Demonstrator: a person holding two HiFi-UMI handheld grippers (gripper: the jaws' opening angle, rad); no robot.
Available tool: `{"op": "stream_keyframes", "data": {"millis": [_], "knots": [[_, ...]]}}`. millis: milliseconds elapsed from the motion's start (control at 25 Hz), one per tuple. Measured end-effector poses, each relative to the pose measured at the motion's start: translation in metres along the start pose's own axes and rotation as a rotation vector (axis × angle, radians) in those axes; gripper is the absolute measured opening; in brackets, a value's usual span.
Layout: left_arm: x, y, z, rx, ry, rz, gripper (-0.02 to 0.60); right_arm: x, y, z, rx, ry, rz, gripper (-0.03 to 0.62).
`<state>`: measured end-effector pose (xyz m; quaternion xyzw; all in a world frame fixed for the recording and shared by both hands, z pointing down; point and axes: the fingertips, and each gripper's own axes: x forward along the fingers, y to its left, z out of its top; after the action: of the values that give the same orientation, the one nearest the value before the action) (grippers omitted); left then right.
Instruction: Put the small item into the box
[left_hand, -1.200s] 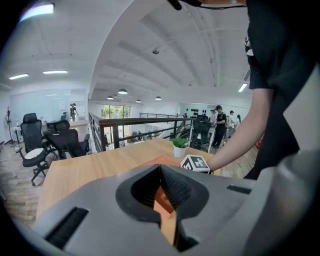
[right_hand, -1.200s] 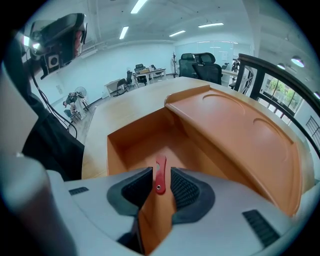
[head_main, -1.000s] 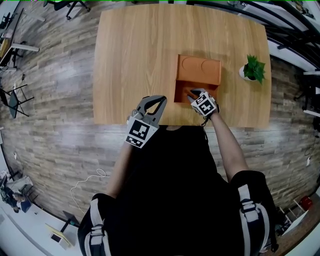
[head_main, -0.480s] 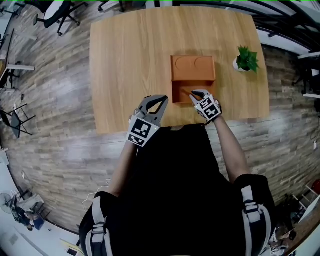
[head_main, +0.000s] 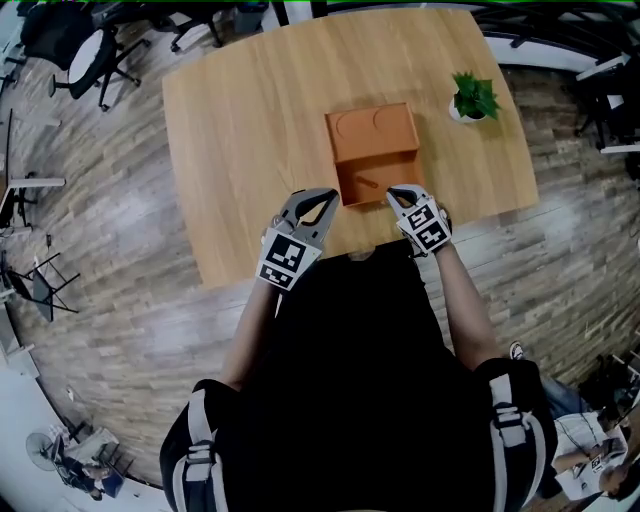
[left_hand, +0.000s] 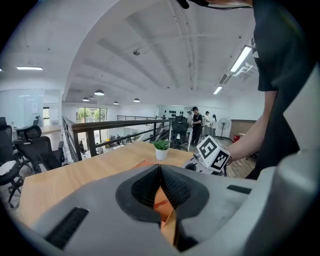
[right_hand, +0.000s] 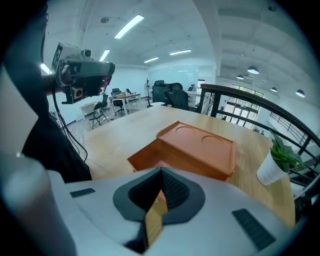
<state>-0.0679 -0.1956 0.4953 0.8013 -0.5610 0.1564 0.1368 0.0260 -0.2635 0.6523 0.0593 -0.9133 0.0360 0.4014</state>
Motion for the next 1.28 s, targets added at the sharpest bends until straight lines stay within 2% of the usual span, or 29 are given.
{"op": "stream_keyframes", "data": {"millis": [240,440,680,920,1280], "knots": [[0.004,-0.007,-0.003,0.022,0.003,-0.062,0.023,-0.029,0.006,0.011,0.051,-0.077,-0.08,0.025],[0.005,-0.013,-0.006,0.045,0.005,-0.103,0.023,-0.052,0.018,0.019,0.021,-0.088,-0.121,0.025],[0.007,-0.02,-0.01,0.052,0.011,-0.144,0.023,-0.072,0.026,0.036,0.046,-0.164,-0.135,0.025],[0.008,-0.028,-0.011,0.064,0.008,-0.178,0.023,-0.085,0.028,0.033,0.113,-0.211,-0.152,0.025],[0.01,-0.032,-0.014,0.072,0.012,-0.208,0.023,-0.091,0.034,0.022,0.133,-0.202,-0.171,0.025]]}}
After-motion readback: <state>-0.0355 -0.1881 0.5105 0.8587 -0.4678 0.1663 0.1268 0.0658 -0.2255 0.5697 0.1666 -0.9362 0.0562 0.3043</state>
